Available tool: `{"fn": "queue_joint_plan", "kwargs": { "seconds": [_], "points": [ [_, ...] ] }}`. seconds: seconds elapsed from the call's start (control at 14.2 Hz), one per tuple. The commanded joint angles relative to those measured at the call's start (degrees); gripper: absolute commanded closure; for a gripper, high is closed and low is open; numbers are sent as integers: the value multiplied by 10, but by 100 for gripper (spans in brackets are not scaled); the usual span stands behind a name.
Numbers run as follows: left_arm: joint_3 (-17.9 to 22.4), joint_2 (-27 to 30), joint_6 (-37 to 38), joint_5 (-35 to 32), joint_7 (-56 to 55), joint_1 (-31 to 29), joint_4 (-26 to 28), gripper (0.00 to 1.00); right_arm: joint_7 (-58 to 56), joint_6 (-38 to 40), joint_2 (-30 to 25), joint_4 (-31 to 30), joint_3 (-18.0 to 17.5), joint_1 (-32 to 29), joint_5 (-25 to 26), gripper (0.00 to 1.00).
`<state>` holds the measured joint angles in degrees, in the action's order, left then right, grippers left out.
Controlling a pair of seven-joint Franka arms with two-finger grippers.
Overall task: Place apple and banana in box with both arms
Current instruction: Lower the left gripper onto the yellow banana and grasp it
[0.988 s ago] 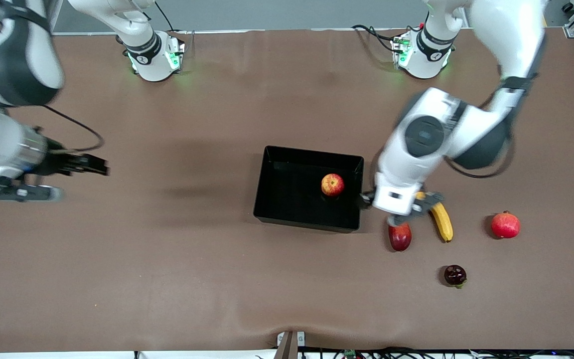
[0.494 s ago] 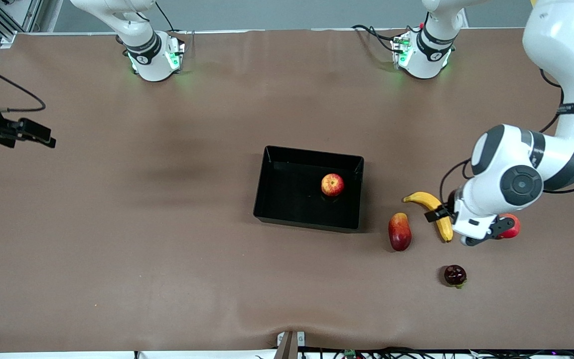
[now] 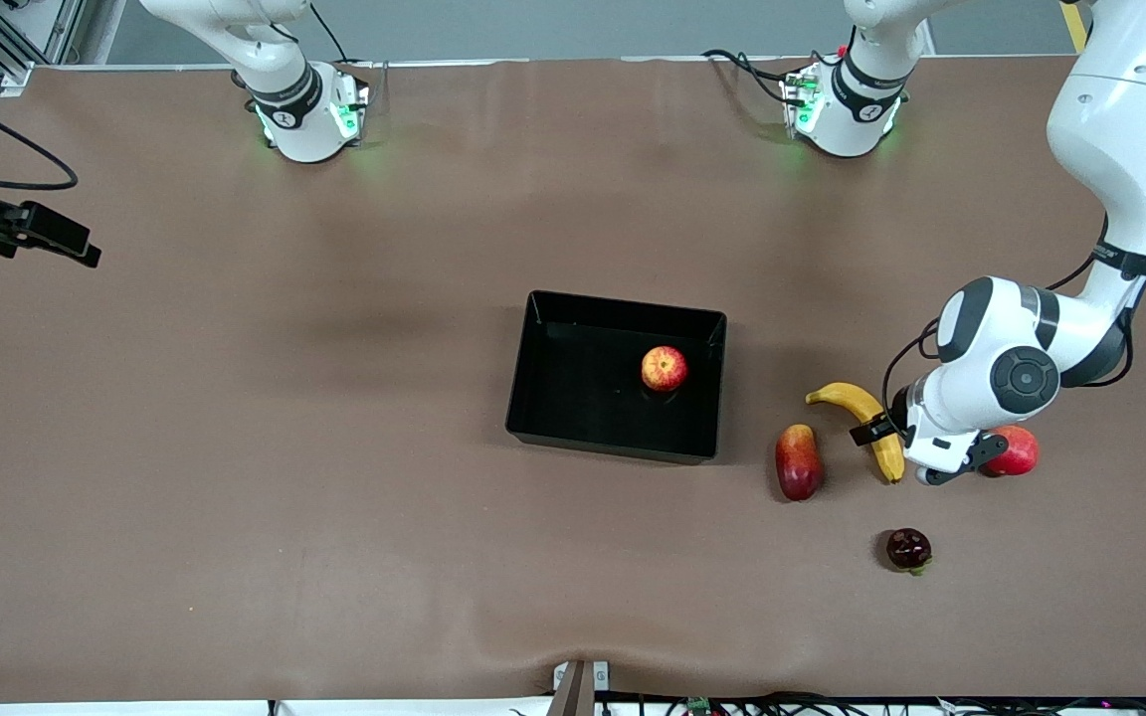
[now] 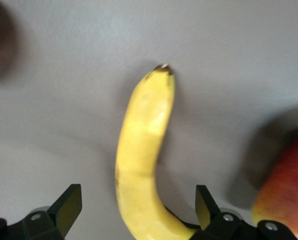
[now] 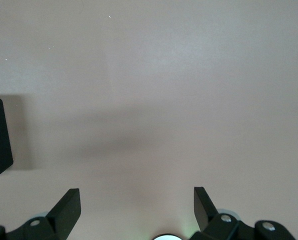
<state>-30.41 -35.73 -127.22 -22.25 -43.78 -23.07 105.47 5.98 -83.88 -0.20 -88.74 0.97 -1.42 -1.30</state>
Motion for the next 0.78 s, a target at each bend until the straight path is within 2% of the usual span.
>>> {"fn": "queue_joint_plan", "kwargs": {
  "seconds": [0.0, 0.14, 0.21, 0.28, 0.35, 0.42, 0.64, 0.71],
  "points": [
    [-5, -7, -11, -12, 0, -14, 19, 16, 8, 9, 3, 19, -1, 1, 0, 0],
    [-5, -13, -11, -12, -1, -15, 18, 57, 8, 22, 3, 20, -2, 3, 0, 0],
    [-5, -15, -11, -12, -1, -15, 18, 69, 8, 27, 3, 20, -2, 4, 1, 0],
    [-5, -15, -11, -12, -1, -15, 19, 74, 8, 29, 1, 20, -2, 6, 1, 0],
    [-5, -14, -11, -12, -1, -15, 19, 83, 9, 28, 3, 20, -2, 7, 1, 0],
    [-5, -9, -9, -12, 0, -15, 19, 100, 8, 28, 3, 20, -2, 7, 0, 0],
    [-12, 36, 38, -12, 0, -12, 17, 100, 8, 29, 3, 20, -2, 11, 1, 0],
    [-27, 58, 62, -11, -2, -12, 15, 100, 8, 28, 3, 19, -2, 11, 1, 0]
  ]
}}
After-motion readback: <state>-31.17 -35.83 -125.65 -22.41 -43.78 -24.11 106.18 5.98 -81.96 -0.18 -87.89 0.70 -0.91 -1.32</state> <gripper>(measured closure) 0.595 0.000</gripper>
